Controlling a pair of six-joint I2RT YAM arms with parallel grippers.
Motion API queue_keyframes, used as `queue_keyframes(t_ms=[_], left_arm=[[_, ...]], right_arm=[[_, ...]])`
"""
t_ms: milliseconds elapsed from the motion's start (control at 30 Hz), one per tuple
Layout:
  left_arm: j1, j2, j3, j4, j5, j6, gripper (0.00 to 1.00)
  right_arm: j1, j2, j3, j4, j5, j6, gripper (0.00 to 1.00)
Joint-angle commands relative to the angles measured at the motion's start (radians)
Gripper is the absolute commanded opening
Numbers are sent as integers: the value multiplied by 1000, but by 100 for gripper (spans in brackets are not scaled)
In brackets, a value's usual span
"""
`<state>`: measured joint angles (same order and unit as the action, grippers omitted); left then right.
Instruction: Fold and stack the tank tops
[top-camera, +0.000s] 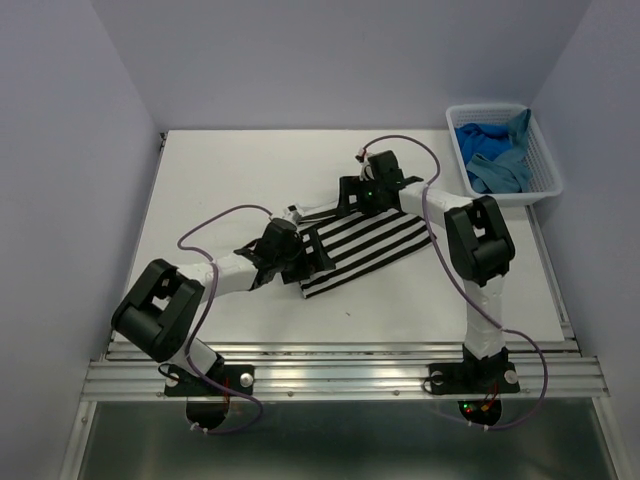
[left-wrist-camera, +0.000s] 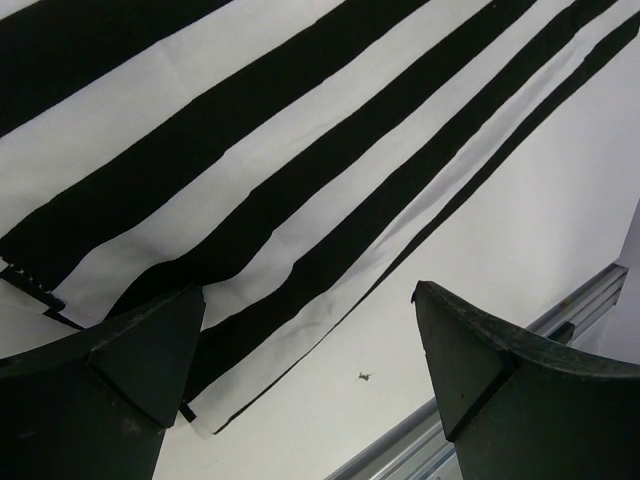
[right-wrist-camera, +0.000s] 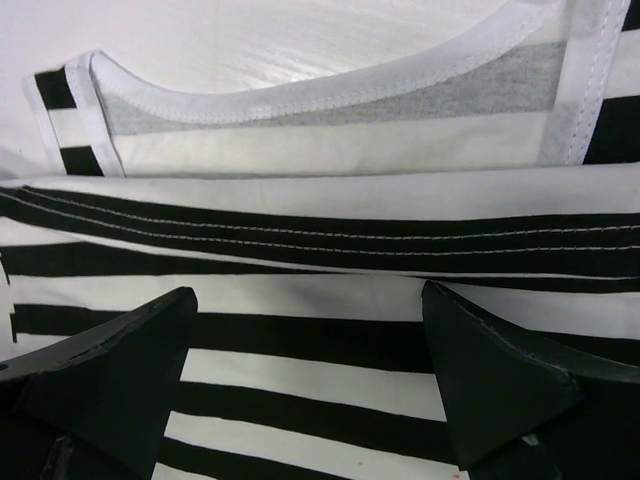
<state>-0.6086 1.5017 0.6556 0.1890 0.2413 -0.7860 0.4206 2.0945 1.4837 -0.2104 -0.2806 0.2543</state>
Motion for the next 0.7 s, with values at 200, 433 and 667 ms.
queue_keyframes(t_ms=[200,433,667], left_arm=[[-5,72,-48,-39,9,60,99],[-5,85,-54,-46,12,60,99],[-5,14,-10,-75,-17,79,99]], right_arm=[[12,128,282,88,34,60,100],[12,300,535,133,29,91,100],[12,188,523,23,161,-15,100]])
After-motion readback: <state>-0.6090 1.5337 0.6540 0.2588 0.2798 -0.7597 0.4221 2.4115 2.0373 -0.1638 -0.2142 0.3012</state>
